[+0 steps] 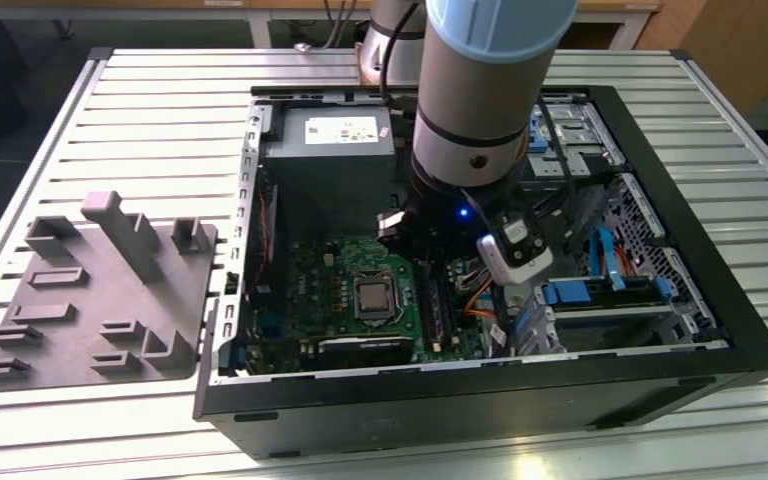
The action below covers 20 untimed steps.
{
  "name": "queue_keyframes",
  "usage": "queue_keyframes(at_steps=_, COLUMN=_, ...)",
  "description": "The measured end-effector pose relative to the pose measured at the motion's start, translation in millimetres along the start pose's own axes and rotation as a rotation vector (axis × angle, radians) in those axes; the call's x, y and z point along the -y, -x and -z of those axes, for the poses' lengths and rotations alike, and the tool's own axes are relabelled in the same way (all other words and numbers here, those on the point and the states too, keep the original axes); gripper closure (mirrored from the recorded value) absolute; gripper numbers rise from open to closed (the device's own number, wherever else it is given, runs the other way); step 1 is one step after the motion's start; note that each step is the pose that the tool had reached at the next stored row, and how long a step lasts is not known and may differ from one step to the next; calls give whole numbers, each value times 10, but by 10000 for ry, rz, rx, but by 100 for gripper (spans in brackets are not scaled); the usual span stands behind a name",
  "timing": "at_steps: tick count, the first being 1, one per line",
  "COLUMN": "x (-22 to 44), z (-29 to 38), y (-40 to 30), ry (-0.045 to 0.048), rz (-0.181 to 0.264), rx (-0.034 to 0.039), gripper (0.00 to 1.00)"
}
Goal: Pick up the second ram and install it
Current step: 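Insert the second ram into the second slot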
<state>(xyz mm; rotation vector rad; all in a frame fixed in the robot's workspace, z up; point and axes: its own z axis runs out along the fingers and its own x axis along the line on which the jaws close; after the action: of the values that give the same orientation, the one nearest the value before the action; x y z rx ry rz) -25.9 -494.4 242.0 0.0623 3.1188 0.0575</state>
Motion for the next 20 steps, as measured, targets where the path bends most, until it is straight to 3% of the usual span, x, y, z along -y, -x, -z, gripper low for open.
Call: queue_keyframes(at_steps=20, x=-3, z=-46, y=0, ry=46, rz=61, rx=-4, gripper=88)
